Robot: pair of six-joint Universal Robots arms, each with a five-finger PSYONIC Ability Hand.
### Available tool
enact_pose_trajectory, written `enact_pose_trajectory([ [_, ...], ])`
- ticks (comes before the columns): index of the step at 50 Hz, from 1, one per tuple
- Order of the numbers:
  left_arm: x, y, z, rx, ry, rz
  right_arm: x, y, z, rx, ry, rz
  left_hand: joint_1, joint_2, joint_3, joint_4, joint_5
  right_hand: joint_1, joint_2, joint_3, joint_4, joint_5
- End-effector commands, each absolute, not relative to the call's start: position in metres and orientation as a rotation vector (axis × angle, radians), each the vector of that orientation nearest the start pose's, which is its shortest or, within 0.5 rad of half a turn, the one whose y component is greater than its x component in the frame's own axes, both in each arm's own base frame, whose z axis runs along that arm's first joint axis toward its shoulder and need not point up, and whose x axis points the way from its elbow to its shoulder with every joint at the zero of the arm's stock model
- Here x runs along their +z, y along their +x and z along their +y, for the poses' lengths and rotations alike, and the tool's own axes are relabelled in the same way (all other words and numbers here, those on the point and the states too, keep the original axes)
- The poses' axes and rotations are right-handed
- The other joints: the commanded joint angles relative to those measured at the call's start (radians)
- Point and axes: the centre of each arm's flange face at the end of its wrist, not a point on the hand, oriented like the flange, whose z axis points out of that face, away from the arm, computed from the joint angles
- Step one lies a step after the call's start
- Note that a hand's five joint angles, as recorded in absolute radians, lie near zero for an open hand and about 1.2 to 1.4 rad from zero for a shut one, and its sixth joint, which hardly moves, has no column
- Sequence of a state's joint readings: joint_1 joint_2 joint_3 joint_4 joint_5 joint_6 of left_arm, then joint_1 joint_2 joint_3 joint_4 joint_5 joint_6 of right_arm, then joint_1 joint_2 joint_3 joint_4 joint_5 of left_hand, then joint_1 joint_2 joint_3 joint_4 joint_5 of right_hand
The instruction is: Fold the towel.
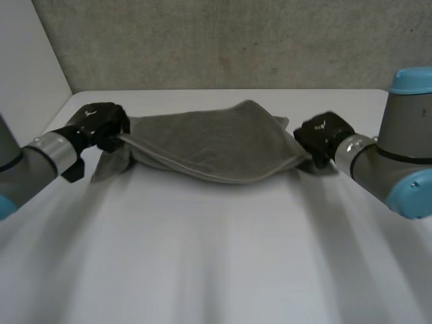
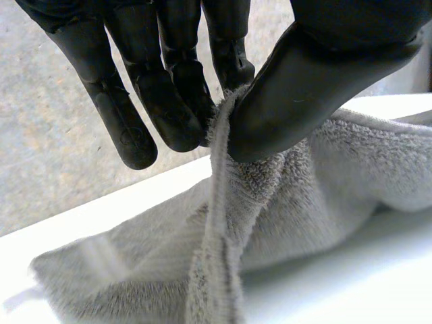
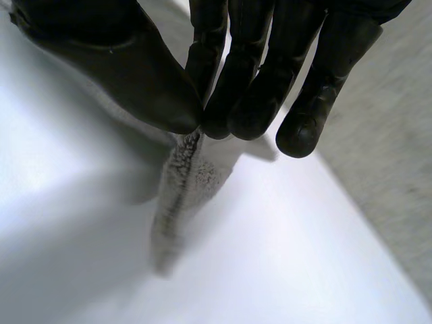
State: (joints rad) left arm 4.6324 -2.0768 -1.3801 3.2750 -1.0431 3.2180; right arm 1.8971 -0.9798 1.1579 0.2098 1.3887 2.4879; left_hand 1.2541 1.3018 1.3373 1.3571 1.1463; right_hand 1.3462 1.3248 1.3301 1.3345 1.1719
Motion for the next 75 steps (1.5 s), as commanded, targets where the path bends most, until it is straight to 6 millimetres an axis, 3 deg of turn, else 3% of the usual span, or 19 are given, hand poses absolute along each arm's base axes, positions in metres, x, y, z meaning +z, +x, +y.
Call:
enact_pose_trajectory([
  [1, 0.228, -0.182, -0.341, -2.196, 0.793, 2.575, 0.218, 0.252, -0.293, -1.630, -1.356, 2.294, 0.142, 0.094, 0.059, 0.039, 0.075, 0.050, 0.071, 0.066, 0.062, 0.050],
  [3, 0.250, -0.176, -0.326, -2.255, 0.811, 2.520, 0.229, 0.249, -0.289, -1.659, -1.327, 2.280, 0.142, 0.094, 0.059, 0.039, 0.075, 0.050, 0.071, 0.066, 0.062, 0.050],
  [5, 0.259, -0.172, -0.320, -2.285, 0.824, 2.489, 0.260, 0.240, -0.280, -1.751, -1.227, 2.232, 0.142, 0.094, 0.059, 0.039, 0.075, 0.050, 0.071, 0.066, 0.062, 0.050],
  [6, 0.259, -0.172, -0.320, -2.286, 0.825, 2.489, 0.261, 0.240, -0.280, -1.751, -1.226, 2.232, 0.142, 0.094, 0.059, 0.039, 0.075, 0.050, 0.071, 0.066, 0.062, 0.050],
  [8, 0.270, -0.166, -0.310, -2.327, 0.843, 2.447, 0.284, 0.232, -0.272, -1.800, -1.125, 2.173, 0.142, 0.094, 0.059, 0.039, 0.075, 0.050, 0.071, 0.066, 0.062, 0.050],
  [12, 0.264, -0.164, -0.304, -2.317, 0.856, 2.480, 0.287, 0.233, -0.266, -1.757, -1.087, 2.122, 0.142, 0.094, 0.059, 0.039, 0.075, 0.050, 0.071, 0.066, 0.062, 0.050],
  [15, 0.251, -0.164, -0.302, -2.281, 0.847, 2.533, 0.274, 0.237, -0.262, -1.670, -1.097, 2.105, 0.142, 0.094, 0.059, 0.039, 0.075, 0.050, 0.071, 0.066, 0.062, 0.050],
  [17, 0.219, -0.164, -0.309, -2.188, 0.826, 2.643, 0.252, 0.241, -0.260, -1.578, -1.118, 2.132, 0.142, 0.094, 0.059, 0.039, 0.075, 0.050, 0.071, 0.066, 0.062, 0.050],
  [20, 0.205, -0.166, -0.312, -2.145, 0.820, 2.692, 0.238, 0.242, -0.262, -1.523, -1.122, 2.158, 0.142, 0.094, 0.059, 0.039, 0.075, 0.050, 0.071, 0.066, 0.062, 0.050],
  [22, 0.185, -0.165, -0.316, -2.066, 0.805, 2.775, 0.216, 0.244, -0.268, -1.467, -1.111, 2.184, 0.142, 0.094, 0.059, 0.039, 0.075, 0.050, 0.071, 0.066, 0.062, 0.050],
  [28, 0.163, -0.162, -0.322, -1.987, 0.777, 2.845, 0.183, 0.247, -0.281, -1.478, -1.045, 2.190, 0.142, 0.094, 0.059, 0.039, 0.075, 0.050, 0.071, 0.066, 0.062, 0.050],
  [36, 0.166, -0.160, -0.325, -2.001, 0.773, 2.830, 0.168, 0.244, -0.285, -1.481, -0.883, 2.239, 0.142, 0.094, 0.059, 0.039, 0.075, 0.013, 0.034, 0.029, 0.025, 0.013],
  [38, 0.167, -0.160, -0.325, -2.004, 0.772, 2.827, 0.165, 0.241, -0.285, -1.491, -0.842, 2.259, 0.142, 0.094, 0.059, 0.039, 0.075, -0.212, -0.191, -0.196, -0.201, -0.212],
  [52, 0.169, -0.162, -0.324, -2.012, 0.778, 2.823, 0.154, 0.232, -0.276, -1.479, -0.790, 2.366, 0.142, 0.094, 0.059, 0.039, 0.075, -0.700, -0.678, -0.684, -0.688, -0.700],
  [65, 0.170, -0.162, -0.325, -2.017, 0.778, 2.819, 0.152, 0.238, -0.263, -1.418, -0.677, 2.382, 0.142, 0.094, 0.059, 0.039, 0.075, -0.780, -0.758, -0.764, -0.768, -0.780],
  [75, 0.171, -0.161, -0.326, -2.018, 0.776, 2.817, 0.145, 0.249, -0.246, -1.363, -0.686, 2.360, 0.142, 0.094, 0.059, 0.039, 0.075, -0.750, -0.729, -0.734, -0.739, -0.751],
])
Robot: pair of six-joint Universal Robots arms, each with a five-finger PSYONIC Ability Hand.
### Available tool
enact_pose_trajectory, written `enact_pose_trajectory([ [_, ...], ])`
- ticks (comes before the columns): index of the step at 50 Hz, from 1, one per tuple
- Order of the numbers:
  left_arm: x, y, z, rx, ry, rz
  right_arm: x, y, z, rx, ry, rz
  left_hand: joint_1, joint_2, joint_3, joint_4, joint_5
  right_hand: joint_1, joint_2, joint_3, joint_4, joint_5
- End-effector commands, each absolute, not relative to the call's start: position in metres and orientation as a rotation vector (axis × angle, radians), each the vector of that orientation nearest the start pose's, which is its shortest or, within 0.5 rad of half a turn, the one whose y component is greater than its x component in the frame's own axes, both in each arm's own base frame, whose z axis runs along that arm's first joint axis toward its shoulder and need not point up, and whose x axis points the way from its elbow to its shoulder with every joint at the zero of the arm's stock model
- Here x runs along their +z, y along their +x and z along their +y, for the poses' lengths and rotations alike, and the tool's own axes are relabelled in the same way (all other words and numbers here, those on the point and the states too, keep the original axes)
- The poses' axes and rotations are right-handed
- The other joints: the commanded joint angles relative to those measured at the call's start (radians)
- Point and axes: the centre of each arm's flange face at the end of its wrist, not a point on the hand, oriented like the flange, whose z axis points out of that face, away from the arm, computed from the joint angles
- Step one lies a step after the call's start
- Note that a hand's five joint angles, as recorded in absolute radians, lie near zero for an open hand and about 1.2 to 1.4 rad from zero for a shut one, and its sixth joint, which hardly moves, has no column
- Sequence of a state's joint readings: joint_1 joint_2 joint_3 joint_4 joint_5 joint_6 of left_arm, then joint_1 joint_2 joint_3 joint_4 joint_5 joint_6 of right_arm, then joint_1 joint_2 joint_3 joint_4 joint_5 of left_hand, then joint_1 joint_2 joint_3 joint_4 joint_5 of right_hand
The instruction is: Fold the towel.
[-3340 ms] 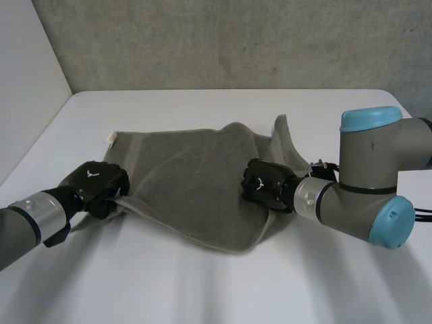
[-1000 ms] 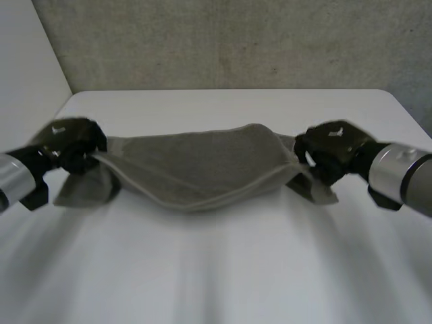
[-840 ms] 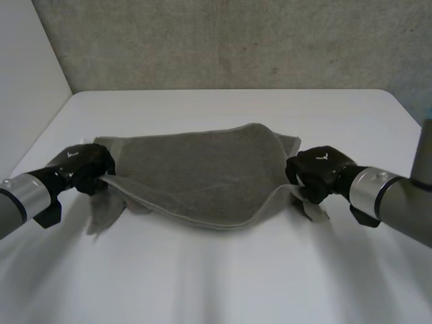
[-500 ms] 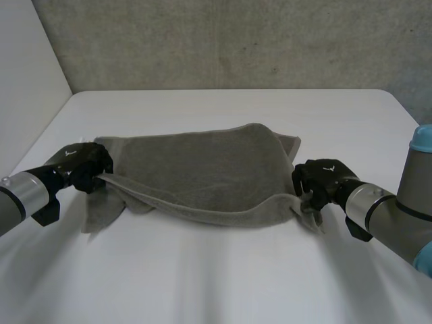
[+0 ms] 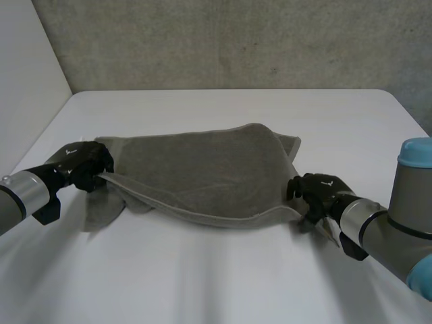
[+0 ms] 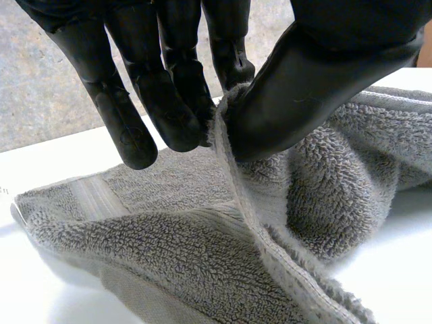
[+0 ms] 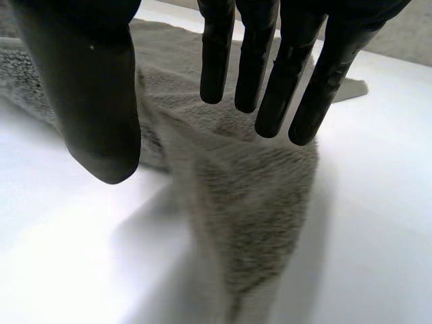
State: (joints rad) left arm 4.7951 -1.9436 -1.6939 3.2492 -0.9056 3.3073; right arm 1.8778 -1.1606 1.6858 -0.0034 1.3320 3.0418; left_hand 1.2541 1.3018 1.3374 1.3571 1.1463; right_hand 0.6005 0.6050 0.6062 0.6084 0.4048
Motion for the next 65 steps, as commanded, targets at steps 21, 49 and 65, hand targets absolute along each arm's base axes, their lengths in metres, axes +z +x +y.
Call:
enact_pose_trajectory([
  [21, 0.152, -0.158, -0.317, -1.911, 0.699, 2.872, 0.194, 0.234, -0.286, -1.662, -0.604, 2.261, -0.439, -0.486, -0.522, -0.542, -0.505, 0.796, 0.791, 0.790, 0.788, 0.817],
  [49, 0.127, -0.175, -0.281, -1.720, 0.532, 3.041, 0.211, 0.222, -0.275, -1.673, -0.608, 2.216, -0.348, -0.396, -0.431, -0.451, -0.415, 0.796, 0.791, 0.790, 0.788, 0.817],
  [65, 0.222, -0.163, -0.293, -2.139, 0.560, 2.657, 0.291, 0.192, -0.273, -1.862, -0.724, 2.107, 0.142, 0.094, 0.059, 0.039, 0.075, 0.796, 0.791, 0.790, 0.788, 0.817],
])
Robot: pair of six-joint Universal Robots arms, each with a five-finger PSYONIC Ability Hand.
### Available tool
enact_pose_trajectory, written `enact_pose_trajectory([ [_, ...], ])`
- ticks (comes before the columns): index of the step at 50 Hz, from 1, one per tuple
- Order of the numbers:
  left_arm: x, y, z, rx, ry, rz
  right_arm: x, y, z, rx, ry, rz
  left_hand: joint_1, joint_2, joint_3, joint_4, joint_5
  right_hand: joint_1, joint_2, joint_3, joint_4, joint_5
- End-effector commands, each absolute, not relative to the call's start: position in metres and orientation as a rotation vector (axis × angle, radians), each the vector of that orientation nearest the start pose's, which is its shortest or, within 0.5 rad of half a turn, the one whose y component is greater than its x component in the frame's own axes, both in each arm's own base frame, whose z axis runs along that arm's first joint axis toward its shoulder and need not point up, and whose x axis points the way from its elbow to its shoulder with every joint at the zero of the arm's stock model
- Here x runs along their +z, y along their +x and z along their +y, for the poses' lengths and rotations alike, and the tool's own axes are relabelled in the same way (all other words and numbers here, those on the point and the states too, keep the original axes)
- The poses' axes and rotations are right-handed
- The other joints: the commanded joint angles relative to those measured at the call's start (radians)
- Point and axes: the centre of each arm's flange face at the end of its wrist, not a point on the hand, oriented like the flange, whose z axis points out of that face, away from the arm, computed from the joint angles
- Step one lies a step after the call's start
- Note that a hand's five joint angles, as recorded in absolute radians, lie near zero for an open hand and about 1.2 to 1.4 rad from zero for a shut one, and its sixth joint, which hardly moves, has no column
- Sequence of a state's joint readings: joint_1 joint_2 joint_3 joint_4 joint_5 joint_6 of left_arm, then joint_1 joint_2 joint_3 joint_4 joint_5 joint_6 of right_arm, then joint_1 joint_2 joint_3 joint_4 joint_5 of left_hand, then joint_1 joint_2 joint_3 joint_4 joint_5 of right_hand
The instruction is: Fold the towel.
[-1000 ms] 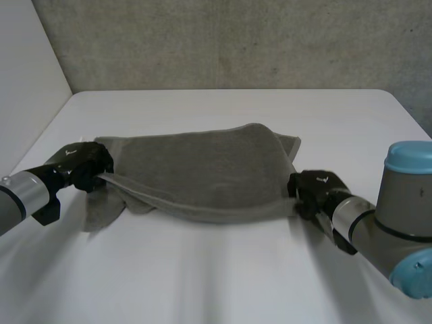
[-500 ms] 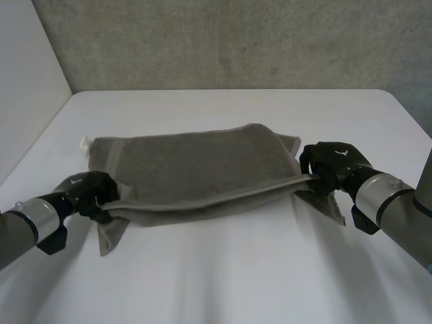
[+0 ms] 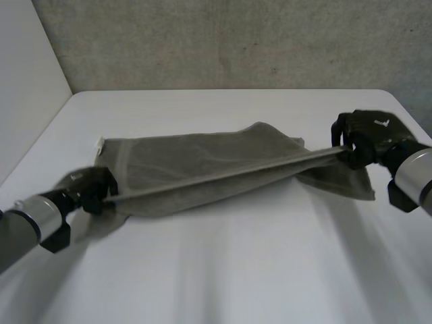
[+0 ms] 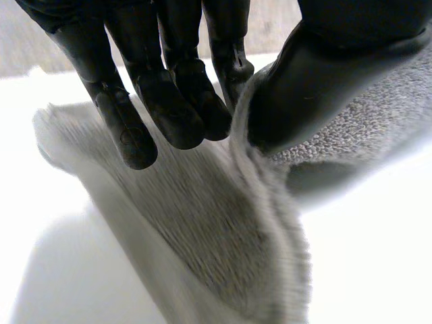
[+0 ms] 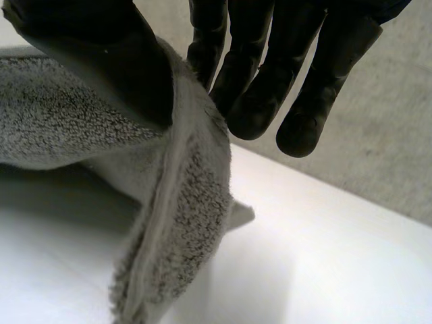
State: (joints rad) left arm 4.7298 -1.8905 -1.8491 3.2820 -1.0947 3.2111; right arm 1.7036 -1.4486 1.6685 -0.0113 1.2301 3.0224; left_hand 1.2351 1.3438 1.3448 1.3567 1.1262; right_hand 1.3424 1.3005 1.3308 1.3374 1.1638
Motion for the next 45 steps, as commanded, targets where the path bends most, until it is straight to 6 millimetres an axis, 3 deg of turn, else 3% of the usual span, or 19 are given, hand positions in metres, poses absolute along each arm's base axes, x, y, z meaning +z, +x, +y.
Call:
enact_pose_trajectory([
  [1, 0.245, -0.164, -0.291, -2.220, 0.586, 2.572, 0.291, 0.192, -0.273, -1.862, -0.724, 2.107, 0.161, 0.052, 0.051, 0.040, 0.095, 0.054, 0.096, 0.065, 0.059, 0.058],
  [2, 0.245, -0.164, -0.291, -2.221, 0.587, 2.571, 0.306, 0.192, -0.270, -1.886, -0.757, 2.085, 0.161, 0.052, 0.051, 0.040, 0.095, 0.054, 0.096, 0.065, 0.059, 0.058],
  [4, 0.290, -0.167, -0.283, -2.364, 0.634, 2.419, 0.323, 0.194, -0.267, -1.914, -0.788, 2.054, 0.161, 0.052, 0.051, 0.040, 0.095, 0.054, 0.096, 0.065, 0.059, 0.058],
  [5, 0.291, -0.167, -0.283, -2.364, 0.635, 2.418, 0.339, 0.194, -0.264, -1.933, -0.805, 2.029, 0.161, 0.052, 0.051, 0.040, 0.095, 0.054, 0.096, 0.065, 0.059, 0.058],
  [7, 0.321, -0.169, -0.274, -2.446, 0.671, 2.359, 0.353, 0.194, -0.262, -1.952, -0.817, 2.009, 0.161, 0.052, 0.051, 0.040, 0.095, 0.054, 0.096, 0.065, 0.059, 0.058],
  [12, 0.339, -0.171, -0.275, -2.505, 0.703, 2.375, 0.382, 0.194, -0.259, -1.975, -0.855, 1.985, 0.161, 0.052, 0.051, 0.040, 0.095, 0.054, 0.096, 0.065, 0.059, 0.058],
  [15, 0.322, -0.169, -0.294, -2.444, 0.674, 2.466, 0.372, 0.194, -0.276, -1.936, -0.909, 2.047, 0.161, 0.052, 0.051, 0.040, 0.095, 0.054, 0.096, 0.065, 0.059, 0.058],
  [17, 0.308, -0.169, -0.307, -2.392, 0.660, 2.536, 0.342, 0.198, -0.300, -1.819, -1.021, 2.158, 0.161, 0.052, 0.051, 0.040, 0.095, 0.054, 0.096, 0.065, 0.059, 0.058],
  [24, 0.251, -0.174, -0.357, -2.167, 0.609, 2.798, 0.290, 0.211, -0.337, -1.704, -1.197, 2.383, 0.161, 0.052, 0.051, 0.040, 0.095, 0.054, 0.096, 0.065, 0.059, 0.058],
  [26, 0.230, -0.188, -0.381, -2.114, 0.623, 2.843, 0.282, 0.218, -0.347, -1.727, -1.223, 2.414, 0.161, 0.052, 0.051, 0.040, 0.095, 0.054, 0.096, 0.065, 0.059, 0.058],
  [30, 0.229, -0.207, -0.406, -2.167, 0.654, 2.773, 0.282, 0.239, -0.385, -1.992, -1.190, 2.341, 0.161, 0.052, 0.051, 0.040, 0.095, 0.054, 0.096, 0.065, 0.059, 0.058],
  [31, 0.235, -0.212, -0.418, -2.225, 0.655, 2.704, 0.282, 0.239, -0.385, -1.994, -1.190, 2.341, 0.161, 0.052, 0.051, 0.040, 0.095, 0.054, 0.096, 0.065, 0.059, 0.058],
  [33, 0.249, -0.216, -0.428, -2.302, 0.649, 2.619, 0.309, 0.247, -0.408, -2.294, -1.103, 2.155, 0.161, 0.052, 0.051, 0.040, 0.095, 0.054, 0.096, 0.065, 0.059, 0.058],
  [34, 0.277, -0.218, -0.437, -2.425, 0.625, 2.480, 0.330, 0.249, -0.415, -2.459, -1.047, 2.035, 0.161, 0.052, 0.051, 0.040, 0.095, 0.054, 0.096, 0.065, 0.059, 0.058],
  [37, 0.307, -0.225, -0.438, -2.551, 0.629, 2.337, 0.350, 0.250, -0.419, -2.594, -0.995, 1.915, 0.161, 0.052, 0.051, 0.040, 0.095, 0.054, 0.096, 0.065, 0.059, 0.058],
  [39, 0.368, -0.245, -0.427, -2.832, 0.666, 2.026, 0.392, 0.254, -0.417, -2.819, -0.876, 1.660, 0.161, 0.052, 0.051, 0.040, 0.095, 0.054, 0.096, 0.065, 0.059, 0.058],
  [40, 0.368, -0.246, -0.427, -2.833, 0.666, 2.024, 0.392, 0.254, -0.417, -2.820, -0.876, 1.658, 0.161, 0.052, 0.051, 0.040, 0.095, 0.054, 0.096, 0.065, 0.059, 0.058],
  [42, 0.422, -0.249, -0.410, -3.059, 0.650, 1.740, 0.419, 0.254, -0.409, -2.913, -0.776, 1.497, 0.161, 0.052, 0.051, 0.040, 0.095, 0.054, 0.096, 0.065, 0.059, 0.058],
  [45, 0.444, -0.246, -0.401, -3.193, 0.607, 1.636, 0.421, 0.255, -0.406, -2.872, -0.722, 1.464, 0.161, 0.052, 0.051, 0.040, 0.095, 0.054, 0.096, 0.065, 0.059, 0.058],
])
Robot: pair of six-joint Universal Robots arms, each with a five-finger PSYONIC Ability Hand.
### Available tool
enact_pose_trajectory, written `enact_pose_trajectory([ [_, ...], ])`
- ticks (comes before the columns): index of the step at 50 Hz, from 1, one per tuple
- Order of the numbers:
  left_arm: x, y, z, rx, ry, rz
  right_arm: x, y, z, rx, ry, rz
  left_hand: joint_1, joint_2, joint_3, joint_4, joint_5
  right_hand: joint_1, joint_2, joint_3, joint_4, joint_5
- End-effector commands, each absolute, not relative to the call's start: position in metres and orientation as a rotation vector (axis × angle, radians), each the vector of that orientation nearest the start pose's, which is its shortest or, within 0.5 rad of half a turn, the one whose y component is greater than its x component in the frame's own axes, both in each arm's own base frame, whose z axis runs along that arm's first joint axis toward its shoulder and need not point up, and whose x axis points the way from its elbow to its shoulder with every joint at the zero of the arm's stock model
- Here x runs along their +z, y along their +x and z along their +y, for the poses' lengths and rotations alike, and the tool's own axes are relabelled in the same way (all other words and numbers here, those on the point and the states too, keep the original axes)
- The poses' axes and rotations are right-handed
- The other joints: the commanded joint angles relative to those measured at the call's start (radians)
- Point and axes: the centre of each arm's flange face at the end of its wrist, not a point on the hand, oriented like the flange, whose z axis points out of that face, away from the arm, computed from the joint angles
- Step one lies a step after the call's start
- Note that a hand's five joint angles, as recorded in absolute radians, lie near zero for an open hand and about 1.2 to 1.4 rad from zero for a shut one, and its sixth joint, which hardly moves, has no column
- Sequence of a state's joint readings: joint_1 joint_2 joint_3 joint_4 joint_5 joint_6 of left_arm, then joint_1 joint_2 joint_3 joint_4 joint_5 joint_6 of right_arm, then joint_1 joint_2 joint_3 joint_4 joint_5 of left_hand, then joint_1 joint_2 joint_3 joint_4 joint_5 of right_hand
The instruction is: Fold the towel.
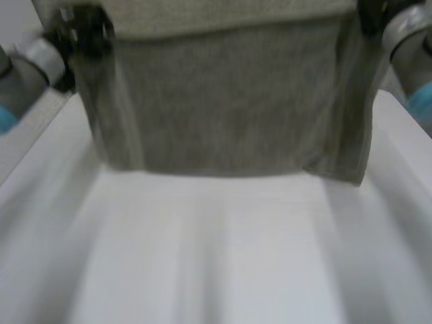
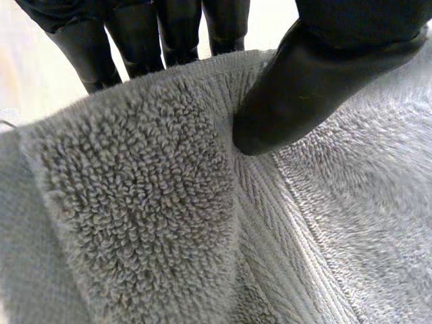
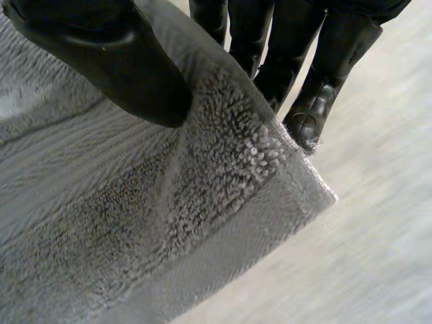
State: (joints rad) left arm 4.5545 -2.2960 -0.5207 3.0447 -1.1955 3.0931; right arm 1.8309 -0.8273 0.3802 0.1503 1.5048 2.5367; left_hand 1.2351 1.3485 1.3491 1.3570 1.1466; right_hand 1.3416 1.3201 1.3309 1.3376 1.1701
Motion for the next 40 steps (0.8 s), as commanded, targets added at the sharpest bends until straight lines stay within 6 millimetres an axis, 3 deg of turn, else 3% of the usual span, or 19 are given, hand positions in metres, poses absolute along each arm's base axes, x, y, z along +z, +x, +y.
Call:
enact_pose_trajectory([
  [1, 0.444, -0.246, -0.401, -3.194, 0.607, 1.636, 0.421, 0.255, -0.406, -2.872, -0.722, 1.464, 0.161, 0.048, 0.047, 0.039, 0.075, 0.055, 0.076, 0.065, 0.059, 0.052],
  [4, 0.435, -0.248, -0.403, -3.221, 0.600, 1.687, 0.407, 0.257, -0.409, -2.797, -0.729, 1.510, 0.161, 0.048, 0.047, 0.039, 0.075, 0.055, 0.076, 0.065, 0.059, 0.052],
  [8, 0.381, -0.250, -0.414, -3.084, 0.573, 1.949, 0.363, 0.261, -0.412, -2.636, -0.830, 1.653, 0.161, 0.048, 0.047, 0.039, 0.075, 0.055, 0.076, 0.065, 0.059, 0.052],
  [9, 0.381, -0.250, -0.414, -3.083, 0.573, 1.950, 0.363, 0.261, -0.412, -2.636, -0.831, 1.654, 0.161, 0.048, 0.047, 0.039, 0.075, 0.055, 0.076, 0.065, 0.059, 0.052],
  [12, 0.312, -0.244, -0.419, -2.844, 0.552, 2.237, 0.310, 0.264, -0.407, -2.418, -0.941, 1.824, 0.161, 0.048, 0.047, 0.039, 0.075, 0.055, 0.076, 0.065, 0.059, 0.052],
  [13, 0.312, -0.244, -0.419, -2.843, 0.552, 2.238, 0.310, 0.264, -0.407, -2.417, -0.942, 1.825, 0.161, 0.048, 0.047, 0.039, 0.075, 0.055, 0.076, 0.065, 0.059, 0.052],
  [15, 0.264, -0.237, -0.415, -2.651, 0.594, 2.392, 0.278, 0.265, -0.398, -2.275, -1.004, 1.906, 0.161, 0.048, 0.047, 0.039, 0.075, 0.055, 0.076, 0.065, 0.059, 0.052],
  [18, 0.244, -0.233, -0.411, -2.562, 0.636, 2.438, 0.262, 0.262, -0.394, -2.205, -1.029, 1.951, 0.161, 0.048, 0.047, 0.039, 0.075, 0.055, 0.076, 0.065, 0.059, 0.052],
  [20, 0.210, -0.223, -0.401, -2.407, 0.740, 2.486, 0.229, 0.259, -0.383, -2.074, -1.088, 2.039, 0.161, 0.048, 0.047, 0.039, 0.075, 0.055, 0.076, 0.065, 0.059, 0.052],
  [23, 0.187, -0.213, -0.387, -2.281, 0.829, 2.517, 0.207, 0.255, -0.369, -1.982, -1.166, 2.107, 0.161, 0.048, 0.047, 0.039, 0.075, 0.055, 0.076, 0.065, 0.059, 0.052],
  [27, 0.182, -0.206, -0.371, -2.209, 0.903, 2.520, 0.200, 0.243, -0.354, -1.937, -1.229, 2.149, 0.161, 0.048, 0.047, 0.039, 0.075, 0.055, 0.076, 0.065, 0.059, 0.052],
  [30, 0.193, -0.198, -0.356, -2.207, 0.938, 2.493, 0.208, 0.231, -0.338, -1.930, -1.248, 2.163, 0.161, 0.048, 0.047, 0.039, 0.075, 0.055, 0.076, 0.065, 0.059, 0.052],
  [32, 0.217, -0.192, -0.337, -2.266, 0.961, 2.438, 0.232, 0.226, -0.318, -1.974, -1.240, 2.112, 0.161, 0.048, 0.047, 0.039, 0.075, 0.055, 0.076, 0.065, 0.059, 0.052],
  [33, 0.218, -0.192, -0.337, -2.266, 0.962, 2.437, 0.232, 0.226, -0.318, -1.975, -1.240, 2.111, 0.161, 0.048, 0.047, 0.039, 0.075, 0.055, 0.076, 0.065, 0.059, 0.052],
  [34, 0.234, -0.189, -0.326, -2.312, 0.979, 2.382, 0.250, 0.223, -0.306, -2.021, -1.241, 2.066, 0.161, 0.048, 0.047, 0.039, 0.075, 0.055, 0.076, 0.065, 0.059, 0.052],
  [35, 0.234, -0.189, -0.326, -2.312, 0.979, 2.382, 0.251, 0.223, -0.306, -2.022, -1.241, 2.066, 0.161, 0.048, 0.047, 0.039, 0.075, 0.055, 0.076, 0.065, 0.059, 0.052],
  [37, 0.263, -0.179, -0.311, -2.388, 0.980, 2.272, 0.288, 0.211, -0.287, -2.122, -1.224, 2.001, 0.161, 0.048, 0.047, 0.039, 0.075, 0.055, 0.076, 0.065, 0.059, 0.052],
  [38, 0.263, -0.179, -0.311, -2.389, 0.980, 2.272, 0.288, 0.211, -0.286, -2.122, -1.223, 2.001, 0.161, 0.048, 0.047, 0.039, 0.075, 0.055, 0.076, 0.065, 0.059, 0.052],
  [40, 0.284, -0.165, -0.306, -2.438, 0.938, 2.197, 0.314, 0.200, -0.276, -2.176, -1.199, 1.961, 0.161, 0.048, 0.047, 0.039, 0.075, 0.055, 0.076, 0.065, 0.059, 0.052],
])
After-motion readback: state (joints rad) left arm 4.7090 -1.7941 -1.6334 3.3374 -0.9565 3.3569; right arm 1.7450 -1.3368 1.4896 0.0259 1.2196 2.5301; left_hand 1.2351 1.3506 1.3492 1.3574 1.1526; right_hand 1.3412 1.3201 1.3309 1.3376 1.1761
